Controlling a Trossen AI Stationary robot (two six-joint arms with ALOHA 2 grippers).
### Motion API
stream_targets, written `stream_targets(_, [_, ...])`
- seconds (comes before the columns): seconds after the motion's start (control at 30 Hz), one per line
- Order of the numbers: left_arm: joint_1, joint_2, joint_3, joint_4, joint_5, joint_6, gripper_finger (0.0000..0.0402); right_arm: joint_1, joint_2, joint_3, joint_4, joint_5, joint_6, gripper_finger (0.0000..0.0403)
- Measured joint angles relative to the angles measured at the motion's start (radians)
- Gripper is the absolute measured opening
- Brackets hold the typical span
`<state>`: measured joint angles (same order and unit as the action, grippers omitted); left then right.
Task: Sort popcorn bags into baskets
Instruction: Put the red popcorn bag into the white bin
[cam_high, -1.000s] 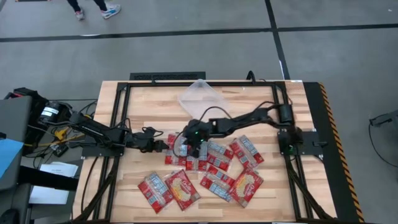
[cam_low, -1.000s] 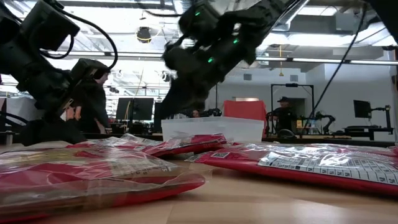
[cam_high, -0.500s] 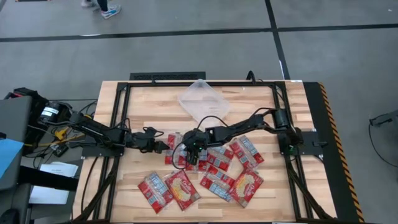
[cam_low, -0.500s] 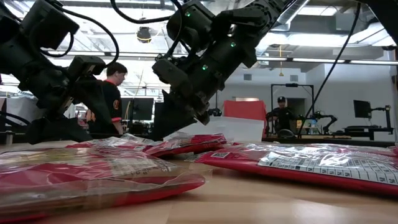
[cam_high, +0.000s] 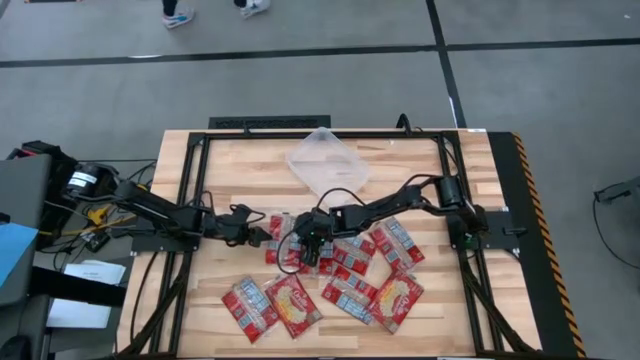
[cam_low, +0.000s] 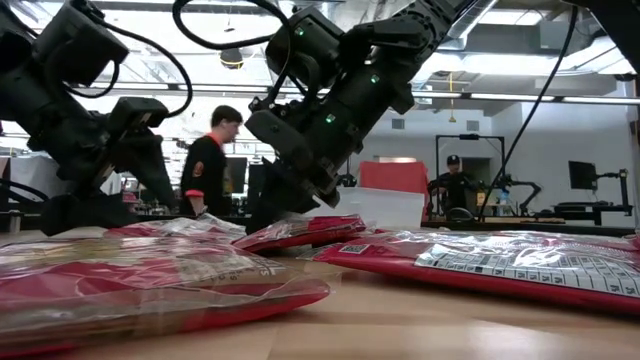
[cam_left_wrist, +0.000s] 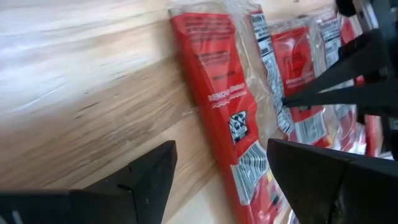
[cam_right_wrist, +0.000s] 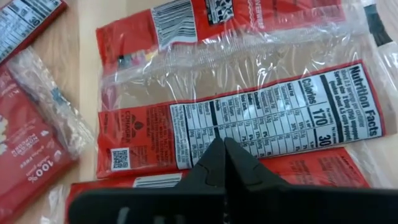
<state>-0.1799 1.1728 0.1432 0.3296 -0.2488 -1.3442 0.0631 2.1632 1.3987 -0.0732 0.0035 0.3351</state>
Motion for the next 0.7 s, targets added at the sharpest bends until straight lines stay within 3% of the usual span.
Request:
stream_targets(0.2, [0.000, 0.081, 0.001, 0.136, -0.010, 0.006, 0.0251, -0.007, 0.000, 0.000, 0.004, -0.005, -0.003, 0.0011])
stream_targets(0.7, [0.000, 0.101, 0.000, 0.136, -0.011, -0.003, 0.0251, -0.053, 0.002, -0.001, 0.064, -0.005, -0.074, 0.0016])
